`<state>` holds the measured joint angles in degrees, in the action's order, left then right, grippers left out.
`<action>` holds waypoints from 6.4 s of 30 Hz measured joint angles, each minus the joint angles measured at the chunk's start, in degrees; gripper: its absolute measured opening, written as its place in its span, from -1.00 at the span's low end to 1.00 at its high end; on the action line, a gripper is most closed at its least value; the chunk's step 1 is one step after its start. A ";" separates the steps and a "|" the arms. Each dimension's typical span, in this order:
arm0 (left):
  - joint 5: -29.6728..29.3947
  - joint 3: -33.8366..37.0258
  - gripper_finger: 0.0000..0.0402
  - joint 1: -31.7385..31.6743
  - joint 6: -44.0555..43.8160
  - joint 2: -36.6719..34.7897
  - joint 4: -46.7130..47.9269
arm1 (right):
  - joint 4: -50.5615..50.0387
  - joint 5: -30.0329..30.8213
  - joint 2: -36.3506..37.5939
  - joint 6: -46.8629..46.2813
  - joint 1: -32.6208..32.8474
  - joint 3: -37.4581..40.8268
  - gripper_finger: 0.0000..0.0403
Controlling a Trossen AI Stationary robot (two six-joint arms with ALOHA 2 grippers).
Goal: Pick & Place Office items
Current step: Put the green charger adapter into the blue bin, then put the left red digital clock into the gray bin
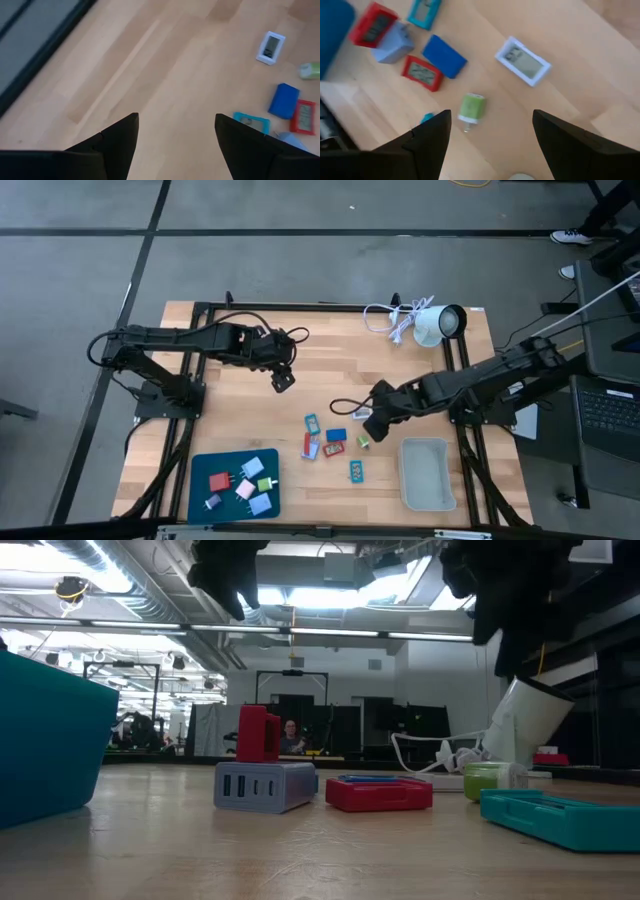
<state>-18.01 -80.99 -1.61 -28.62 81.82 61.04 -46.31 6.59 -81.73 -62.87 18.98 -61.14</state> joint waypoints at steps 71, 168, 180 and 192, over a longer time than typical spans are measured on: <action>30.09 -42.18 0.23 10.25 55.82 61.90 -17.21 | 8.26 7.76 22.12 16.61 -11.76 -15.17 0.41; -3.63 9.35 -0.21 55.85 -90.56 21.57 -11.58 | 14.66 3.67 29.44 33.31 -12.63 -0.57 0.41; -2.75 8.29 0.37 52.45 -92.54 19.34 -9.50 | 17.15 2.99 29.42 33.00 -12.61 -0.57 0.41; -0.57 2.27 0.39 31.25 -73.26 13.22 3.07 | 17.17 3.04 29.42 33.01 -12.61 -0.57 0.41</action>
<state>-18.58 -78.72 29.64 -101.88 95.05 64.11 -29.15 9.63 -52.31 -29.86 6.37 -61.71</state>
